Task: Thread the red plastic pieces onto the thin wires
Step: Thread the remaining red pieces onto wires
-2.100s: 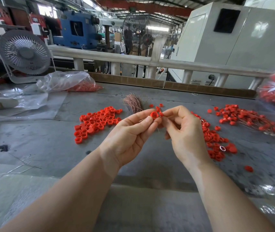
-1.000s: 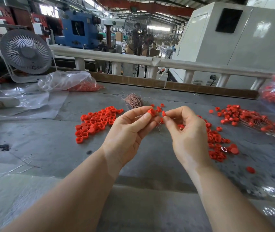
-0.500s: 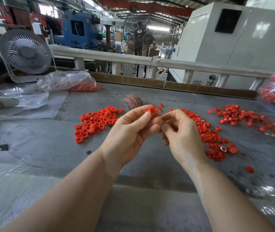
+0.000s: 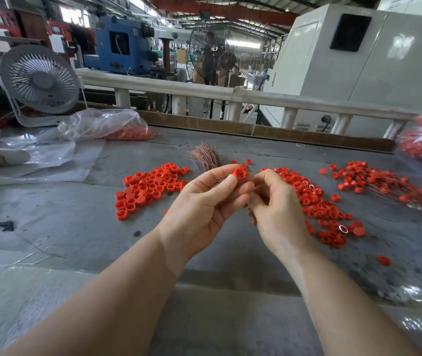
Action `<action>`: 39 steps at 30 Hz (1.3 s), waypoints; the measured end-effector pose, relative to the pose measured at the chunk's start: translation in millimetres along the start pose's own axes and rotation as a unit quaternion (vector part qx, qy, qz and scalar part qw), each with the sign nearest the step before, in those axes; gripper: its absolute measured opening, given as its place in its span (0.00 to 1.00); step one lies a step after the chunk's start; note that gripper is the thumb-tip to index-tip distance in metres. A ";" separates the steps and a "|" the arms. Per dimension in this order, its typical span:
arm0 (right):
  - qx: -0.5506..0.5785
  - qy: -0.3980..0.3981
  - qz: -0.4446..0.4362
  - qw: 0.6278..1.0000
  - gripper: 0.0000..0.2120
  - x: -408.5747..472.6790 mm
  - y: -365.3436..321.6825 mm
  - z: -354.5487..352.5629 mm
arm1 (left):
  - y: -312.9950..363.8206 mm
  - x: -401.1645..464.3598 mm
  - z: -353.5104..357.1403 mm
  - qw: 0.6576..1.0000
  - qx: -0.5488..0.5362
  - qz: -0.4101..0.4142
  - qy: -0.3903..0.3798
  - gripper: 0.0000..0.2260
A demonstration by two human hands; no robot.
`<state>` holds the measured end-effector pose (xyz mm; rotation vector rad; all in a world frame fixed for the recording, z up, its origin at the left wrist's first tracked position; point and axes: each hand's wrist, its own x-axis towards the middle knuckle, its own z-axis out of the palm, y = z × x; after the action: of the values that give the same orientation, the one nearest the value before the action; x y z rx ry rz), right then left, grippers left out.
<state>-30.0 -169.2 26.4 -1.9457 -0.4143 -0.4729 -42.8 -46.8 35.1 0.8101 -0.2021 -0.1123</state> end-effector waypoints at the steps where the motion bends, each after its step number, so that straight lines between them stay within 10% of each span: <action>1: -0.002 0.005 -0.002 1.000 0.13 0.0 0.2 -0.5 | 0.1 -0.2 -0.1 1.000 0.003 0.001 -0.005 0.09; 15: -0.039 0.158 -0.020 0.987 0.06 4.6 4.9 -8.2 | -2.7 1.2 -0.7 0.994 0.100 0.034 -0.007 0.08; 39: -0.108 0.038 -0.016 0.993 0.07 -0.9 0.1 -2.7 | -3.2 2.0 -2.4 0.998 0.050 0.021 -0.011 0.08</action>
<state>-31.1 -171.8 26.8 -2.1240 -0.3572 -0.6337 -40.4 -47.6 31.5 0.9048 -0.2468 -0.0728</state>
